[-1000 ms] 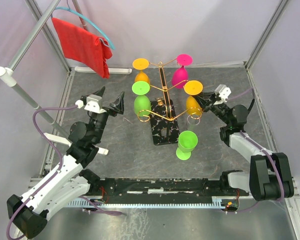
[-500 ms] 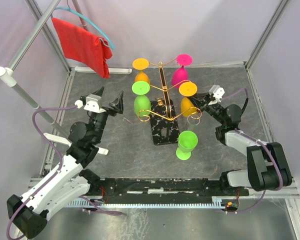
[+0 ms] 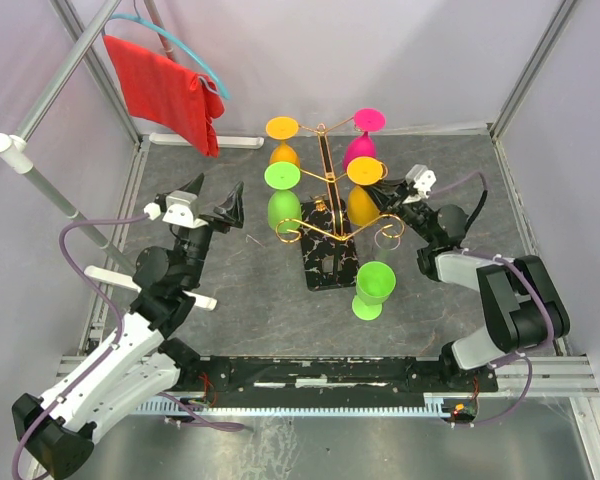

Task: Place the wine glass upside down on the wine glass rack

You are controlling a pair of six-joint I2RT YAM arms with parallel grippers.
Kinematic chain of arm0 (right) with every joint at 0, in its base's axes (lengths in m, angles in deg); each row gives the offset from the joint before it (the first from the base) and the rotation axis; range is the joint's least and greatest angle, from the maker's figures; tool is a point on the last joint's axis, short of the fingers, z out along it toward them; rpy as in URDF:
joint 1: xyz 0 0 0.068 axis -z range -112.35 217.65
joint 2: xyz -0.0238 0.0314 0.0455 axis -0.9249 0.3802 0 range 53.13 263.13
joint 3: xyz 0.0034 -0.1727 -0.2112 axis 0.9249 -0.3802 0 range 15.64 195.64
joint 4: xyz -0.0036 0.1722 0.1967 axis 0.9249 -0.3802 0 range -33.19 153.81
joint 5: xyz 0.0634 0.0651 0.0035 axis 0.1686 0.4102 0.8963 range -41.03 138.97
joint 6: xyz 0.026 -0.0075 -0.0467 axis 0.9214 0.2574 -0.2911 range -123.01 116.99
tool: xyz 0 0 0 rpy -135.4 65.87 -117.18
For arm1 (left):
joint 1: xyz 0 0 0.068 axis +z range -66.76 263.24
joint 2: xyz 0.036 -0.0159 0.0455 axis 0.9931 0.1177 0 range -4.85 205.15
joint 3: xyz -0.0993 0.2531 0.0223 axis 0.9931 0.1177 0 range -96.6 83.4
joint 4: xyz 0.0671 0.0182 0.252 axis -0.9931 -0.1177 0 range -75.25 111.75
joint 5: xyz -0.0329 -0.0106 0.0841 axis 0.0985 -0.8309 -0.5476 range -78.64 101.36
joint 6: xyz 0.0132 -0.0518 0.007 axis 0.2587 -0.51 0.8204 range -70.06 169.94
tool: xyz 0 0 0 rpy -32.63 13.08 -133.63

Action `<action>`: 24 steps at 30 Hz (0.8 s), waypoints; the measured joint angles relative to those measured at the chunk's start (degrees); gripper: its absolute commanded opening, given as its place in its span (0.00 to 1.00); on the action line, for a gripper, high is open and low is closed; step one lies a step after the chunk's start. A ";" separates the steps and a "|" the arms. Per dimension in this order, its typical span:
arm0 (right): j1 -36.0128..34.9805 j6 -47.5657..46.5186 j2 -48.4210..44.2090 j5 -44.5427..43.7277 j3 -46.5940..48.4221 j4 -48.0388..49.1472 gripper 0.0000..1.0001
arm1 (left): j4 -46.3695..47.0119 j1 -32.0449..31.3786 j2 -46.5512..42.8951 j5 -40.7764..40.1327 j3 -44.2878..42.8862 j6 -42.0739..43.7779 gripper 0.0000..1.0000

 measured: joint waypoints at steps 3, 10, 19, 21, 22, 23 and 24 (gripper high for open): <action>-0.61 -0.31 0.87 -2.40 0.46 0.39 0.01 | 0.00 0.00 -0.07 -0.55 0.00 0.02 0.86; -0.66 -3.67 1.62 -11.45 0.28 0.68 0.01 | 0.00 0.00 0.02 -0.96 0.00 0.04 0.86; -0.83 -6.40 0.83 -16.22 -1.84 1.44 0.00 | 0.44 0.00 0.94 -0.98 0.04 0.04 0.86; -0.81 -6.78 -0.37 -16.85 -3.10 1.62 0.01 | 0.79 0.00 1.09 -0.98 0.15 0.04 0.86; -0.81 -6.93 -1.01 -17.09 -3.69 1.64 0.01 | 0.92 0.00 1.14 -0.98 0.22 0.04 0.86; -0.81 -7.10 -1.64 -17.29 -4.24 1.64 0.01 | 1.01 0.00 1.14 -0.98 0.31 0.04 0.86; -0.81 -7.17 -2.19 -17.33 -4.72 1.66 0.00 | 1.05 0.00 1.14 -0.98 0.37 0.04 0.86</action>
